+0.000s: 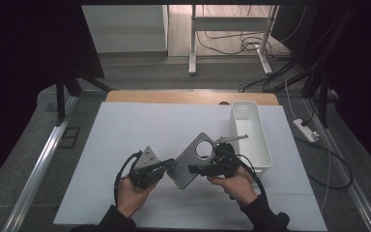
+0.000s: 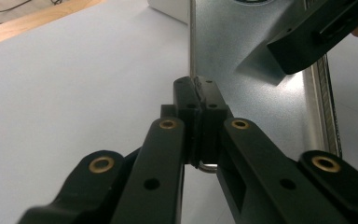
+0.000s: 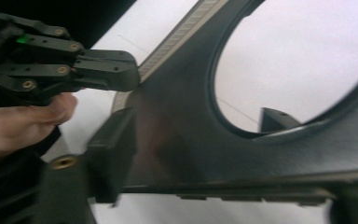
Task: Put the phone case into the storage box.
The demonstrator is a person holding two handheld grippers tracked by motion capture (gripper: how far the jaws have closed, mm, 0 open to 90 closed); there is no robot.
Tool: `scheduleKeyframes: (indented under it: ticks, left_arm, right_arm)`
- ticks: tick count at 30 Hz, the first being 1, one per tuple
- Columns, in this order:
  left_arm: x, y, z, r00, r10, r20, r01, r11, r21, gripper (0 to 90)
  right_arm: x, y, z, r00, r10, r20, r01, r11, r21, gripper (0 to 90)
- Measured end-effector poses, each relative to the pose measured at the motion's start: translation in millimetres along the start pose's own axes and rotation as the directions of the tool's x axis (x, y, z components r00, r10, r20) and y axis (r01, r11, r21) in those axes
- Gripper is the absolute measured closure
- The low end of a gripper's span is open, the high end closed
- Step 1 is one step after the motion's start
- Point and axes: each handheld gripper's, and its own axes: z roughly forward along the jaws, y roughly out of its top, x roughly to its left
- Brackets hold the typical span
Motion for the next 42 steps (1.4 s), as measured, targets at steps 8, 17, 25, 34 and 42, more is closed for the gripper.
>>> scheduleKeyframes:
  ticks: [8,17,25,34,42]
  left_arm:
    - [-1.4,0.1,-1.2,1.0000,0.008,0.002,-0.008,0.9999,-0.011,89.1]
    - [-0.7,-0.5,-1.9,0.9998,0.015,0.016,-0.014,0.9997,-0.021,89.0]
    - [-0.3,-1.5,-1.1,0.9990,0.031,0.034,-0.030,0.9995,-0.011,88.4]
    - [5.8,-1.0,-3.6,0.9989,-0.009,0.046,0.010,0.9997,-0.024,64.2]
    - [27.3,-7.5,-4.7,0.9812,-0.100,0.165,0.106,0.9940,-0.028,27.2]
  right_arm:
    - [-4.8,1.2,1.0,0.9901,0.072,-0.120,-0.075,0.997,-0.016,55.7]
    - [-5.4,0.4,1.5,0.9790,0.098,-0.179,-0.104,0.994,-0.028,74.3]
    - [-8.4,-1.7,1.6,0.9627,0.163,-0.216,-0.173,0.985,-0.027,83.3]
    - [-7.1,-3.2,0.3,0.9728,0.146,-0.179,-0.155,0.987,-0.037,85.7]
    - [-4.8,-3.2,-3.3,0.9872,0.070,-0.143,-0.077,0.996,-0.039,85.6]
